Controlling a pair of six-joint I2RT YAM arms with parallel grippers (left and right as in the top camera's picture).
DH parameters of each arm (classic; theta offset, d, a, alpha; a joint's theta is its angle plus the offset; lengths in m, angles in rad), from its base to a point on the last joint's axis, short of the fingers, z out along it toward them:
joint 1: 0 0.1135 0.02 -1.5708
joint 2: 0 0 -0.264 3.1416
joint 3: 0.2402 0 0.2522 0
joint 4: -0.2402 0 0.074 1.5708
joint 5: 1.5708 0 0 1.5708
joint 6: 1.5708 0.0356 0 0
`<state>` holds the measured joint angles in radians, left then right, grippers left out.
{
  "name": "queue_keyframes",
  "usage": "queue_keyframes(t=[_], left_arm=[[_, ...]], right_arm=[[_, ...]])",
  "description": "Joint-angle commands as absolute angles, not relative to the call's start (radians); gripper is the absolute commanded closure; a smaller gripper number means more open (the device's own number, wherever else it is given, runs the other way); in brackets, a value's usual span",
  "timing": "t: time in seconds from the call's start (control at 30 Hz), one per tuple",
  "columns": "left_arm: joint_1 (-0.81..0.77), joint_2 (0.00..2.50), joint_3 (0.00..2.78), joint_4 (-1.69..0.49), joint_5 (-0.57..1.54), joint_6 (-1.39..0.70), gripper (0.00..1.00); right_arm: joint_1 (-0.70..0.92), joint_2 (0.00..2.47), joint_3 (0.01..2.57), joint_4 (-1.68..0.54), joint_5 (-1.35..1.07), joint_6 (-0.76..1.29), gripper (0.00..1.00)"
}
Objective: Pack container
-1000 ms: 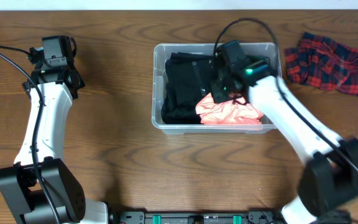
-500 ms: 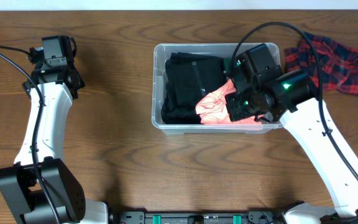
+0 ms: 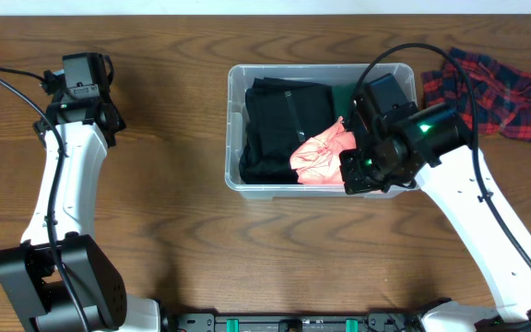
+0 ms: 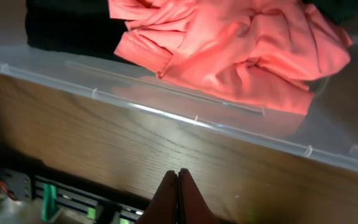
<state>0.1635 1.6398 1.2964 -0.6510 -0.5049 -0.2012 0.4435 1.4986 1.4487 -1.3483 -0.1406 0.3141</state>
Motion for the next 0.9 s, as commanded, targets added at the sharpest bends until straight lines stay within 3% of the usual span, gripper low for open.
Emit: queue_keyframes(t=[0.0,0.87], left_arm=[[0.167,1.627,1.310,-0.654,-0.521,-0.191,0.02],[0.167,1.627,1.310,-0.654,-0.521,-0.191,0.02]], right_arm=[[0.453,1.504,1.408,-1.342,-0.147,0.422,0.99],[0.515,1.511,1.221,-1.143,-0.079,0.483,0.99]])
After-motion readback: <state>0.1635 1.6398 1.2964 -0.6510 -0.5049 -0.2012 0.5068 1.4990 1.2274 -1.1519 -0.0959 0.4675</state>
